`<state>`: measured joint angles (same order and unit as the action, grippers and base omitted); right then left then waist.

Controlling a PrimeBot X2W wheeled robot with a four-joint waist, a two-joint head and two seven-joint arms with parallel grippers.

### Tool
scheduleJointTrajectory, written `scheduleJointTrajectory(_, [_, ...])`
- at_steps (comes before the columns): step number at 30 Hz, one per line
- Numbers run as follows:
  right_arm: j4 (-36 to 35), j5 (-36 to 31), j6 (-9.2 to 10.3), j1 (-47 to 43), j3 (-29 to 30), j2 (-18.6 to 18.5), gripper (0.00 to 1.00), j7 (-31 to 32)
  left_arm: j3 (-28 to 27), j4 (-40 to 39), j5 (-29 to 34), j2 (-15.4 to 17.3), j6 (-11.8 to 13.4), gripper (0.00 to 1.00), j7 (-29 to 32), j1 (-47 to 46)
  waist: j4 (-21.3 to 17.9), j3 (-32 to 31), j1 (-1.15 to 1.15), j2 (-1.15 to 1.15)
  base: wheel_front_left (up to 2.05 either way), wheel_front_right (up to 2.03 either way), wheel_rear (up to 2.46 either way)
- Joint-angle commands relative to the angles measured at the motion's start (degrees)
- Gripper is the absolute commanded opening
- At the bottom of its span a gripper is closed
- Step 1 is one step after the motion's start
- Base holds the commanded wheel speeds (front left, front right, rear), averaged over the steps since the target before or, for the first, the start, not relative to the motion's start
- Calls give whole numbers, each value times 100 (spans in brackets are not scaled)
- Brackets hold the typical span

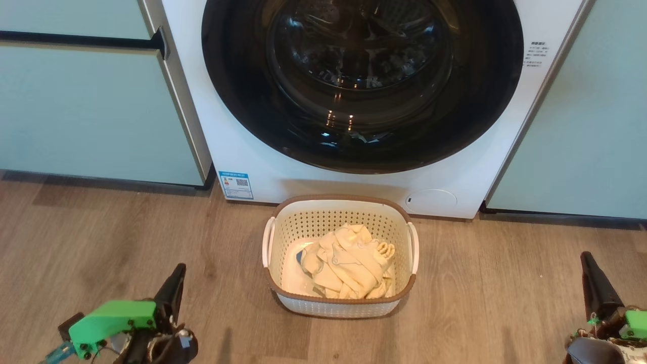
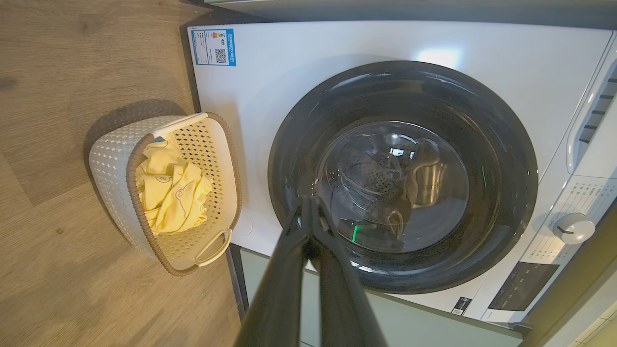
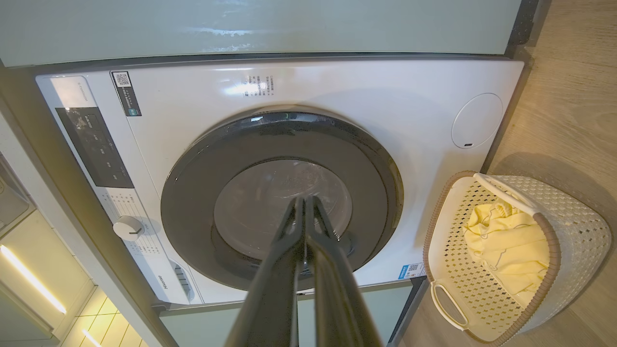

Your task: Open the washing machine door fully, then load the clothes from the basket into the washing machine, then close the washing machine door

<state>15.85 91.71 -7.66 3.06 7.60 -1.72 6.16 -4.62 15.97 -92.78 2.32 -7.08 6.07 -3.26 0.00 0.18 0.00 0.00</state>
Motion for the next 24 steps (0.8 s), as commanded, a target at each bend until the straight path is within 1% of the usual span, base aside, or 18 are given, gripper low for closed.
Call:
scheduleJointTrajectory(1, [-183,47,17,312,-110,-116,0,31,-189,-194,60,55,-41,0,41,-292,0,0,0,0,0,0,0])
scheduleJointTrajectory(3, [-183,47,17,312,-110,-116,0,31,-189,-194,60,55,-41,0,41,-292,0,0,0,0,0,0,0])
scheduleJointTrajectory(4, [0,0,0,0,0,0,100,0,0,0,0,0,0,100,0,0,0,0,0,0,0,0,0])
scheduleJointTrajectory(7, [204,-5,-1,-101,-23,39,100,-4,22,207,-2,-28,6,100,-6,72,0,0,0,0,0,0,0])
scheduleJointTrajectory(24, [50,-121,1,-61,9,-57,100,-147,271,75,61,-14,0,100,-229,-62,-7,-2,0,0,0,0,0])
